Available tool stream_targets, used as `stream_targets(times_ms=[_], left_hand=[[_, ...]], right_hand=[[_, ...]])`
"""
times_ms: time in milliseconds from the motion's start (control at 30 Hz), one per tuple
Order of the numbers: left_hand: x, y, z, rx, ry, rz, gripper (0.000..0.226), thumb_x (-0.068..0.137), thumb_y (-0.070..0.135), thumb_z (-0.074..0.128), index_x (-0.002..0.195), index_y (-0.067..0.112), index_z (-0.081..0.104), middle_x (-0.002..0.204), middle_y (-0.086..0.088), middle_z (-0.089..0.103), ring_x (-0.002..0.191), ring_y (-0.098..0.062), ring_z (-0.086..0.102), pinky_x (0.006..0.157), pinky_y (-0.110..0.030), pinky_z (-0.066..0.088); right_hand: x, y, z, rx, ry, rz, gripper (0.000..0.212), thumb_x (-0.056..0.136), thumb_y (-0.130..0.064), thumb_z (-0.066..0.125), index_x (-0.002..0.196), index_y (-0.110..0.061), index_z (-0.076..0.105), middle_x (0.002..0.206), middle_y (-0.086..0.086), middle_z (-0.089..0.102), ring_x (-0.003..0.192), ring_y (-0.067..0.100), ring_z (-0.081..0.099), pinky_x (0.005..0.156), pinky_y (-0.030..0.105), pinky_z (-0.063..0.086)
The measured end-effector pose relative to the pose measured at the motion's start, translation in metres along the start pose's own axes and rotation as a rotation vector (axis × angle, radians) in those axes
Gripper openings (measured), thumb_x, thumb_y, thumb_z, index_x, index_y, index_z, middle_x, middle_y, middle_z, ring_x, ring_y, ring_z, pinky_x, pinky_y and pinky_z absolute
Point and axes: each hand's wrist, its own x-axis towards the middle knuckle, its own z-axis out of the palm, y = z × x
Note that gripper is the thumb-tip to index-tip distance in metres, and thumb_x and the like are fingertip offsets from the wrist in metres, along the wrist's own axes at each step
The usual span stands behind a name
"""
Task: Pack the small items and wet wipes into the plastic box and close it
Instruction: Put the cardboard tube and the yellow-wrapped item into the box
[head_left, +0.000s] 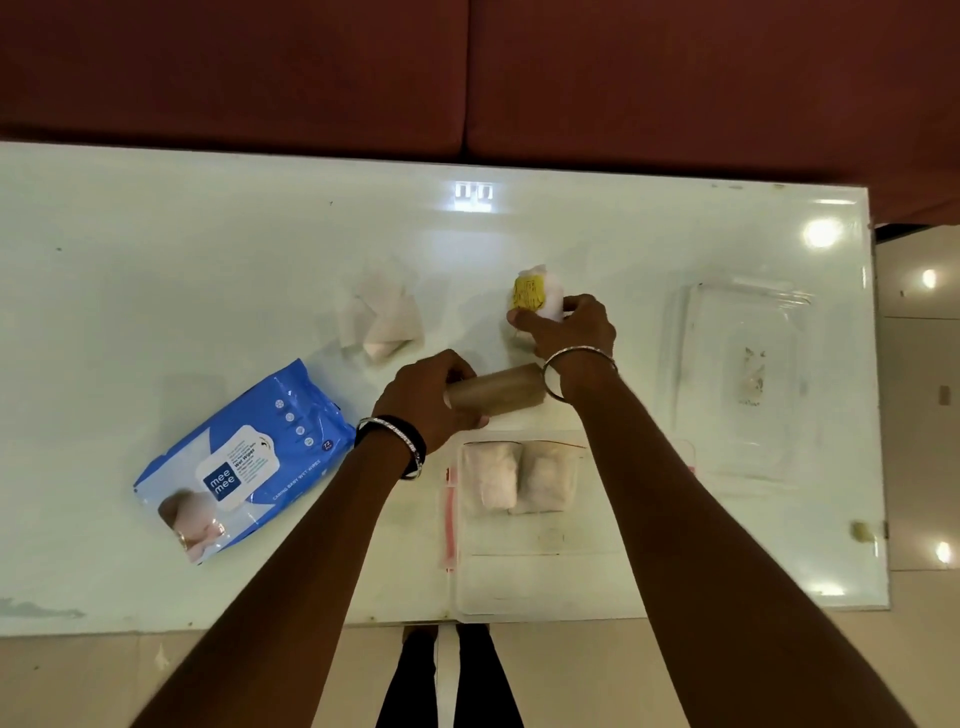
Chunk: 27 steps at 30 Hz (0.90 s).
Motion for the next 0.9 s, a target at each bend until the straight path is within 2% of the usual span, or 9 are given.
stream_targets(times_ms=[133,267,367,533,700,767,833,900], left_hand=[[-0.021,-0.001,-0.007,-0.269,0.113,-0.101,0.046,0.060,0.036,0.086,0.096,0.025,0.061,0.089,0.012,0.064,0.077,-0.002,0.062,0.060,-0.014,0.044],[-0.052,0.005,-0.016,-0.590,0.213,-0.185,0.045,0.059,0.039,0.084,0.096,0.027,0.061,0.098,0.000,0.070,0.083,-0.018,0.069,0.070,-0.034,0.059],[-0.081,0.014,-0.020,-0.752,0.234,-0.182,0.048,0.051,0.047,0.080,0.092,0.031,0.062,0.093,0.002,0.072,0.077,-0.012,0.072,0.061,-0.026,0.060],[-0.120,0.020,-0.014,-0.784,0.246,-0.188,0.048,0.053,0.052,0.078,0.094,0.032,0.062,0.087,0.014,0.075,0.074,-0.010,0.073,0.053,-0.018,0.055],[-0.138,0.021,-0.001,-0.802,0.236,-0.230,0.048,0.054,0.054,0.076,0.095,0.034,0.062,0.086,0.010,0.076,0.077,-0.010,0.073,0.055,-0.021,0.056],[-0.142,0.021,0.003,-0.799,0.237,-0.237,0.049,0.052,0.055,0.075,0.094,0.034,0.062,0.084,0.009,0.077,0.076,-0.011,0.073,0.055,-0.022,0.056],[-0.147,0.022,0.007,-0.794,0.232,-0.232,0.047,0.052,0.055,0.075,0.092,0.034,0.062,0.082,0.010,0.077,0.074,-0.010,0.073,0.054,-0.019,0.055],[-0.152,0.022,0.009,-0.784,0.229,-0.231,0.046,0.053,0.053,0.076,0.092,0.034,0.062,0.083,0.007,0.077,0.074,-0.011,0.073,0.054,-0.019,0.055]], right_hand=[[-0.012,-0.002,-0.024,0.298,-0.065,0.030,0.068,0.059,-0.030,0.091,0.117,-0.010,0.062,0.111,0.012,0.069,0.094,0.026,0.071,0.085,0.043,0.060],[-0.055,0.005,-0.068,0.544,-0.069,-0.119,0.076,0.058,-0.028,0.090,0.123,-0.029,0.051,0.111,0.019,0.063,0.099,0.027,0.070,0.078,0.041,0.062],[-0.096,0.025,-0.103,0.572,-0.109,-0.192,0.070,0.065,-0.029,0.088,0.123,-0.037,0.051,0.112,0.018,0.064,0.098,0.025,0.072,0.076,0.037,0.061],[-0.144,0.075,-0.131,0.510,-0.161,-0.058,0.066,0.063,-0.030,0.090,0.121,-0.022,0.061,0.107,0.009,0.074,0.098,0.022,0.074,0.080,0.034,0.060],[-0.159,0.120,-0.116,0.330,-0.127,0.119,0.061,0.061,-0.037,0.085,0.114,-0.015,0.066,0.095,0.003,0.079,0.094,0.022,0.074,0.087,0.041,0.058],[-0.157,0.129,-0.103,0.138,-0.052,0.126,0.053,0.068,-0.039,0.085,0.113,-0.017,0.066,0.096,0.002,0.078,0.087,0.016,0.073,0.081,0.032,0.057],[-0.152,0.134,-0.091,-0.020,0.066,0.108,0.049,0.072,-0.039,0.083,0.113,-0.018,0.065,0.099,0.004,0.076,0.081,0.014,0.068,0.071,0.021,0.050],[-0.143,0.135,-0.078,-0.059,0.138,0.104,0.050,0.074,-0.039,0.082,0.115,-0.014,0.065,0.104,0.008,0.075,0.087,0.021,0.068,0.076,0.024,0.048]])
